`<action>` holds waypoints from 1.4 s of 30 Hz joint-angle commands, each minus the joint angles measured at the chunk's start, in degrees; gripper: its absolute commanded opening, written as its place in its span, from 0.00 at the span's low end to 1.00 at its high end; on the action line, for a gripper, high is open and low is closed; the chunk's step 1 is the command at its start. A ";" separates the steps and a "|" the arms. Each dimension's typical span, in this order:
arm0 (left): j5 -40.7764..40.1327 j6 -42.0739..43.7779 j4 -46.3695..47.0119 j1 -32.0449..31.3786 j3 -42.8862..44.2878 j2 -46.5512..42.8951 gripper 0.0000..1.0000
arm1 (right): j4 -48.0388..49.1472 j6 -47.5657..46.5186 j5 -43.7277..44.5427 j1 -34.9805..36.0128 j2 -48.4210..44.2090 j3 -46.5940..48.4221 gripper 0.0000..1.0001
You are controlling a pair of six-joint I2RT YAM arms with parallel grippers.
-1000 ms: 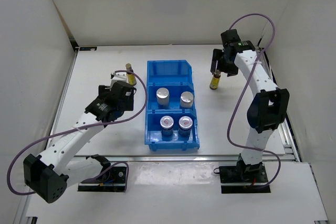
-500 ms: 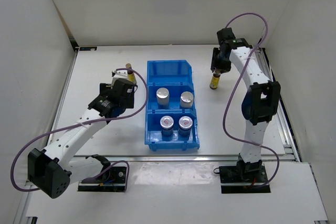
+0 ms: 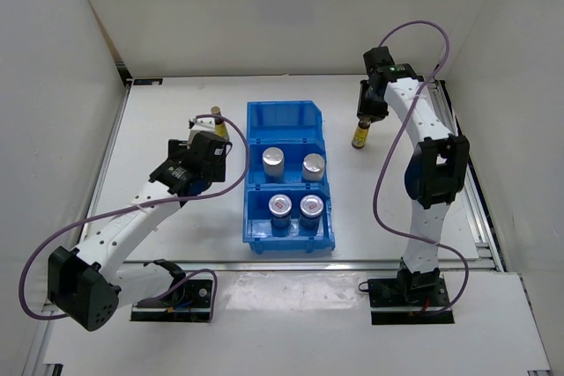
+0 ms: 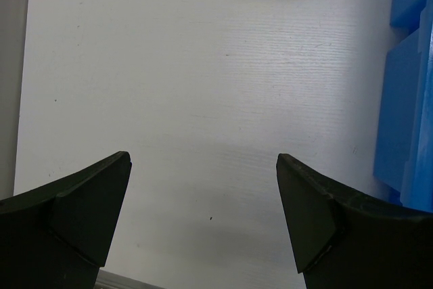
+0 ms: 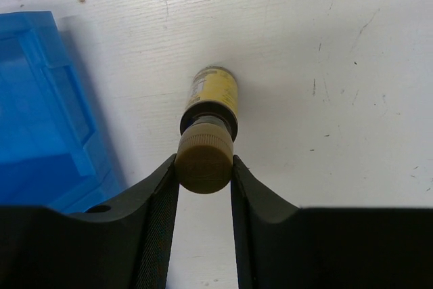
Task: Organize the condiment bottles
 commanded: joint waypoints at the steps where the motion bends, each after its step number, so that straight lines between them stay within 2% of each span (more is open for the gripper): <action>1: -0.82 0.23 0.83 0.15 1.95 -0.43 0.99 | -0.17 -0.25 2.37 -0.25 -2.26 1.75 0.00; 3: -0.82 0.23 0.83 0.15 1.95 -0.43 0.99 | -0.17 -0.25 4.21 0.45 -4.54 1.75 0.00; 7: -0.29 0.23 0.83 0.15 1.95 0.09 0.99 | -0.17 -0.24 11.14 6.15 -7.71 4.20 0.00; 12: -0.29 0.23 0.83 0.15 1.95 0.62 0.99 | -0.17 -0.78 11.17 11.60 -8.51 10.52 0.00; 18: -0.29 0.23 0.83 0.15 1.95 0.62 0.99 | -0.69 -1.39 11.17 15.82 -2.98 16.25 0.00; 25: -0.29 0.23 0.83 0.15 2.47 0.62 0.99 | -0.17 -1.39 6.69 17.67 2.56 18.27 0.00; 42: 1.29 0.76 1.36 0.15 2.48 0.62 0.99 | 3.00 0.89 5.55 20.76 7.75 17.75 0.00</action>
